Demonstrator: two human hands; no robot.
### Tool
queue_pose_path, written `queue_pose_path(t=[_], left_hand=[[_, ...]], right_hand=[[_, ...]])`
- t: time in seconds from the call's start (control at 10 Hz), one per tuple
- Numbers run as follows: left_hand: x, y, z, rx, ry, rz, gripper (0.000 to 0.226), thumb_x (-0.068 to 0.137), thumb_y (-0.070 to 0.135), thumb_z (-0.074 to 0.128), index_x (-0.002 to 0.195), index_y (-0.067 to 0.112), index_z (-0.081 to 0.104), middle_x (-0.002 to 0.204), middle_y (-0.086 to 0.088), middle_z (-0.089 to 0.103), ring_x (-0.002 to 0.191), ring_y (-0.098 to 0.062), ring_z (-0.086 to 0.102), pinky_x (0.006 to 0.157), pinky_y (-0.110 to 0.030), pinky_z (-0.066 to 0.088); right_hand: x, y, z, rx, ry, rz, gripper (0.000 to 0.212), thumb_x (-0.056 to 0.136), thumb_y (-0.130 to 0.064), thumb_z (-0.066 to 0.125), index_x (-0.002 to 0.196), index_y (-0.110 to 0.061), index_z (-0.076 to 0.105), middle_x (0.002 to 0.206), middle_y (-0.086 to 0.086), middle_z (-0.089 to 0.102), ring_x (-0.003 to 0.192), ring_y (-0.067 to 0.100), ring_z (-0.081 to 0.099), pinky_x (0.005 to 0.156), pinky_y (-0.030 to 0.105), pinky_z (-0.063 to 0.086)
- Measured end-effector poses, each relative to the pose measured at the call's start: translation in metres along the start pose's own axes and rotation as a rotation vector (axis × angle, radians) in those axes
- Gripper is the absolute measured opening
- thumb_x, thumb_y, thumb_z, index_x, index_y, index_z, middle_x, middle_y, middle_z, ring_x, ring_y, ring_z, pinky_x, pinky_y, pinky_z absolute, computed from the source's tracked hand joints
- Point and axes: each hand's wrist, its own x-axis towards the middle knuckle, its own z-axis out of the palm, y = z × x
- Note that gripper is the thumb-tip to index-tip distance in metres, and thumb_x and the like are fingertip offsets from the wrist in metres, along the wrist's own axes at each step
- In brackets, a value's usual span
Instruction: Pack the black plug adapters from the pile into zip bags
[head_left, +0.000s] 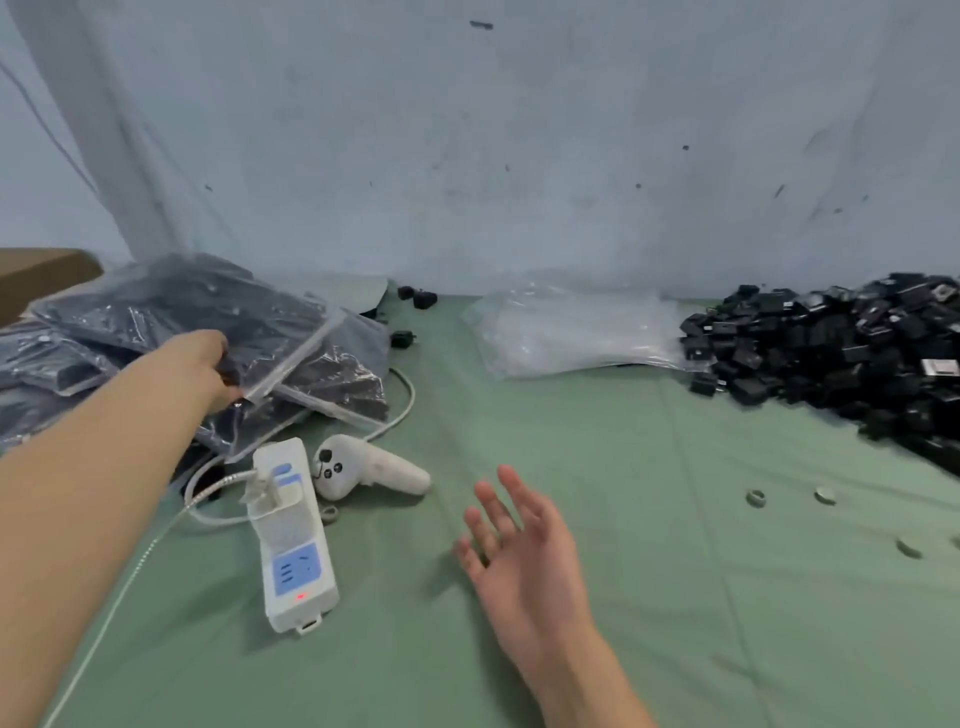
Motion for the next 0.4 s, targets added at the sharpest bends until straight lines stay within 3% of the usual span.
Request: queue_pose_path(t=[0.1,0.2,0.3,0.4], left_hand=[[-0.002,0.0,0.007,-0.011,0.044,0.003,0.022,0.101,0.013,0.046,0.117,0.018,0.059,0.105,0.003,0.063,0.067,-0.014,0.058,0.073,-0.032,0.052],[-0.009,0.0,0.011,-0.01,0.132,0.018,0.033,0.099,0.014,0.044,0.131,0.019,0.05,0.126,0.004,0.057,0.096,-0.018,0.062,0.09,-0.037,0.05],[-0.046,-0.013,0.023,0.205,0.349,0.273,0.055,0.101,0.024,0.04,0.153,0.014,0.025,0.158,-0.007,0.03,0.141,-0.025,0.034,0.115,-0.037,0.029],[-0.12,-0.066,0.026,0.134,0.128,0.854,0.058,0.096,0.028,0.049,0.149,0.021,0.03,0.147,-0.003,0.039,0.129,-0.016,0.045,0.101,-0.017,0.036]], right_hand=[[0.001,0.0,0.0,0.06,0.058,0.008,0.028,0.087,-0.024,0.057,0.11,-0.018,0.071,0.087,0.006,0.073,0.068,0.018,0.066,0.068,0.033,0.048],[0.0,0.004,0.003,0.012,0.085,0.001,0.024,0.095,-0.022,0.052,0.112,-0.016,0.068,0.083,0.006,0.072,0.065,0.017,0.064,0.064,0.03,0.048],[-0.01,0.007,0.01,-0.187,0.113,-0.045,0.021,0.099,-0.018,0.05,0.11,-0.012,0.067,0.078,0.006,0.071,0.06,0.016,0.062,0.058,0.027,0.05],[-0.027,0.003,0.01,-0.35,0.103,-0.179,0.024,0.1,-0.012,0.048,0.102,-0.015,0.071,0.079,0.004,0.071,0.059,0.015,0.061,0.053,0.023,0.047]])
